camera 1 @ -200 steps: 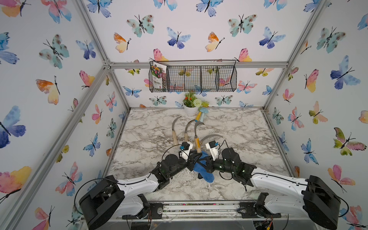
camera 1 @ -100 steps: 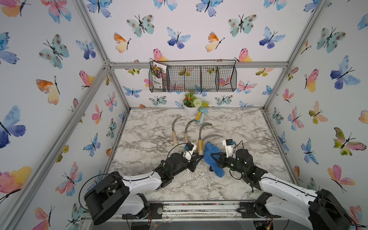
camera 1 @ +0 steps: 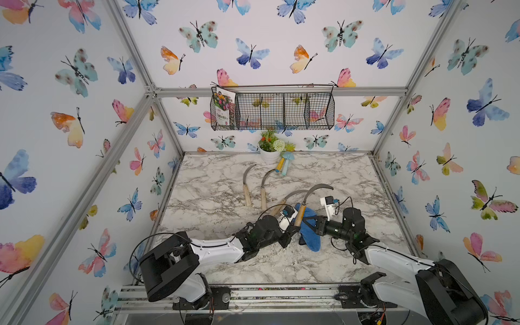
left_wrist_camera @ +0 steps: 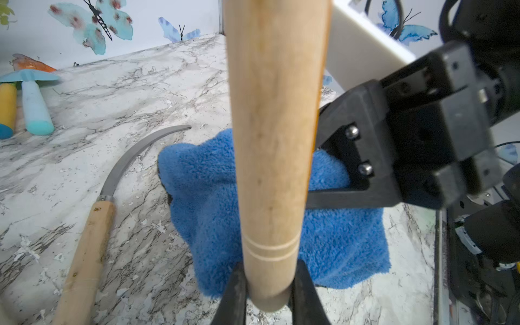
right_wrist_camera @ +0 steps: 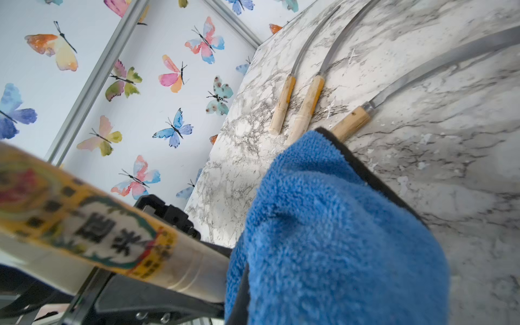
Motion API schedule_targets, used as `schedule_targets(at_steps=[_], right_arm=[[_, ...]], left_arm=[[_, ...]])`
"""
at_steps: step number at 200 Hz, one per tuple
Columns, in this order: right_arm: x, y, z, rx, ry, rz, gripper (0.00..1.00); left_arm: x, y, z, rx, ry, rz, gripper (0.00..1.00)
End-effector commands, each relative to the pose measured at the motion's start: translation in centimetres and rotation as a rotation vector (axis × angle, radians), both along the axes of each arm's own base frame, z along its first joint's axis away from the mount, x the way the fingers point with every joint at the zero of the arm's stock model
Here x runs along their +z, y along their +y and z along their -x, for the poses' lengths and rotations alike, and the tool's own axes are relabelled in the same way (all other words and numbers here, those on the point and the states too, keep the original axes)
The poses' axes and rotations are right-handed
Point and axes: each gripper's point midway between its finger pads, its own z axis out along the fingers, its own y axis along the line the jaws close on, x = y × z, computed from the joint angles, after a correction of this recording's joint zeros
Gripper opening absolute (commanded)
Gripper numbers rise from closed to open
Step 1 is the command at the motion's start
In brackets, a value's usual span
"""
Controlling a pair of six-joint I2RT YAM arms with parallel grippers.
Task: Wipe small sickles with rags
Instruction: Wipe the small sickle.
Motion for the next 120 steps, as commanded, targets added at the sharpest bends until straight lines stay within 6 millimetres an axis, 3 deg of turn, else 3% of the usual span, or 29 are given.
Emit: schedule_targets(at_steps=[1, 54, 120], right_arm=[[2.0, 0.7, 0.4, 0.058, -0.075, -0.064, 0.02], [2.8, 0.9, -1.4, 0.033, -0.129, -0.027, 0.02], [8.6, -1.1, -4.0, -0.046, -0.23, -0.058, 0.02]], left_arm=[[-0.6, -0.1, -0.7, 0.019, -0.004, -0.05, 0.0], [-0.9, -0.4, -0.5, 0.003, 0.01, -0.057, 0.0], [-1.2, -0.5, -0.6, 0.005, 0.01, -0.07, 0.0]])
